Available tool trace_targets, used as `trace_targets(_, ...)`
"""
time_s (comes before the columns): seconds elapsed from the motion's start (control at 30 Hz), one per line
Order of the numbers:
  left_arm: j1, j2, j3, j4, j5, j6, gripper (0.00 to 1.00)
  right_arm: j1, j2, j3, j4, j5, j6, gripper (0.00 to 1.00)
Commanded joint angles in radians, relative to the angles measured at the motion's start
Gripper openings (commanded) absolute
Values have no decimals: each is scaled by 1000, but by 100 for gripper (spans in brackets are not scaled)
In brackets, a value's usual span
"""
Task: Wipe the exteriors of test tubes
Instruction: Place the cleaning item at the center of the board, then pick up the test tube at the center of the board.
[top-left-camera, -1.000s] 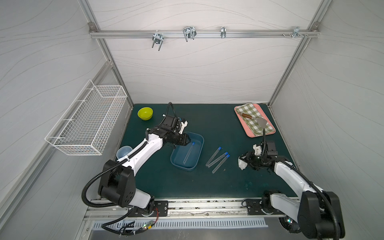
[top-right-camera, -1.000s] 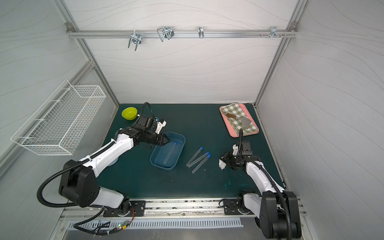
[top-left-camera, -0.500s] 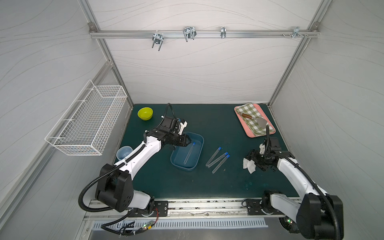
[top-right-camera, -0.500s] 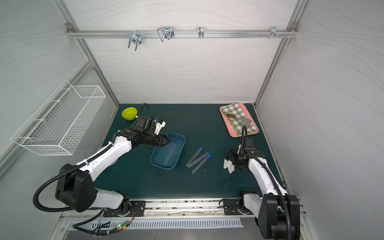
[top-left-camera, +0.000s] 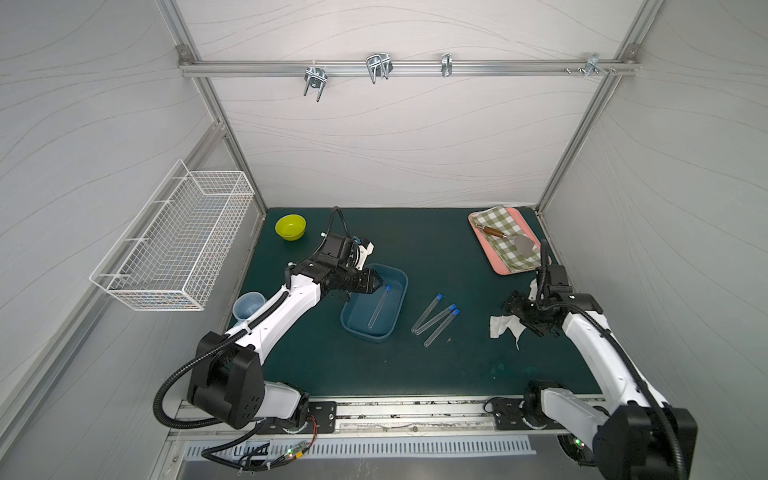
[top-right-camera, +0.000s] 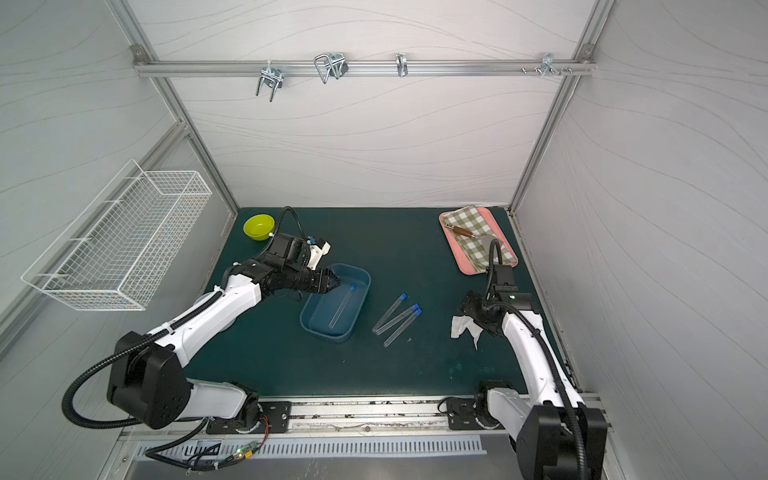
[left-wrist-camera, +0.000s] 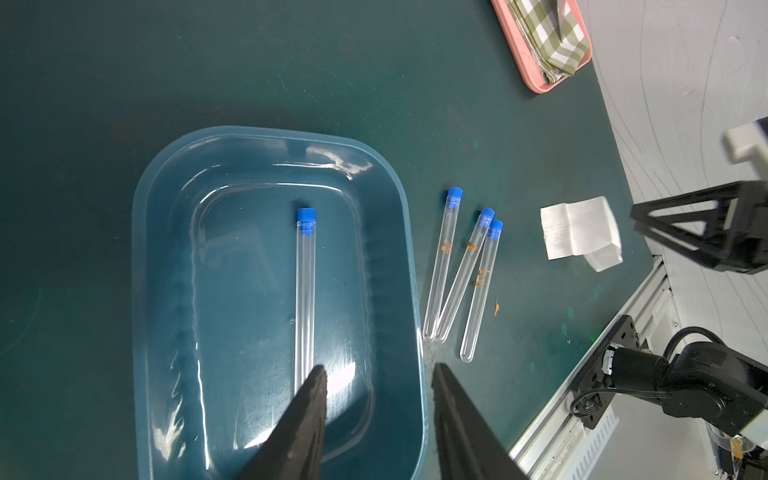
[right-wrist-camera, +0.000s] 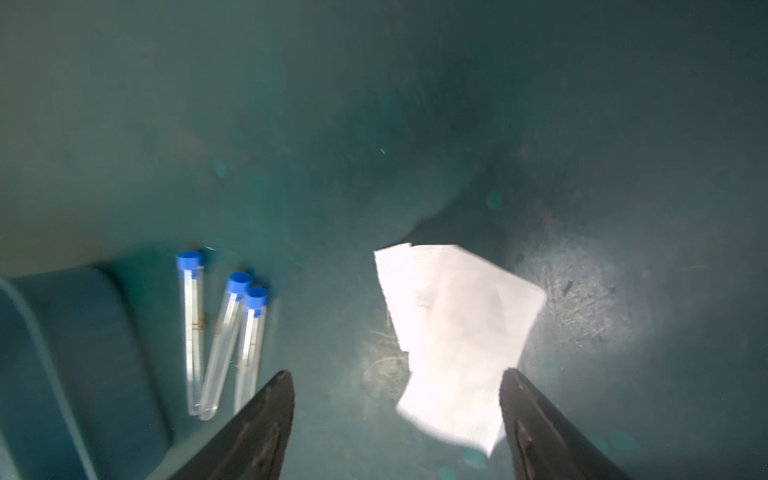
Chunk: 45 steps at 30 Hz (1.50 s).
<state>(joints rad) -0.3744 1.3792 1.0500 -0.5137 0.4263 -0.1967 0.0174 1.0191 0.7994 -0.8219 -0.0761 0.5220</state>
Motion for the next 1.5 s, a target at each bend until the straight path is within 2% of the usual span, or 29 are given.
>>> trace_targets(0.0,-4,-29,4,29,12,-2,44,-4,-25,67,-82,22,-19,80)
trace_targets(0.1,-4,-34,-2,26,14,-3,44,-4,-42,82,-66,-35,-6,79)
trace_targets(0.2,-4,-49,-9,26,7,-5,45,32,-52,82,-19,-105,39,72)
trace_targets(0.3,-4,-65,-24,33,3,-10,45,180,-1,93,0,-17,68,71)
trace_targets(0.37,-4,-69,-29,32,4,-12,45,245,49,84,30,-18,96,71)
trace_targets(0.7,-4,-123,-74,25,0,-10,46,459,236,47,202,66,227,62)
trace_targets(0.83,-4,-141,-89,32,10,-24,46,545,330,53,254,146,287,57)
trace_targets(1.13,-4,-193,-149,54,31,-30,47,644,538,126,284,209,369,43)
trace_targets(1.47,-4,-222,-197,79,55,-30,48,660,610,158,260,231,406,34)
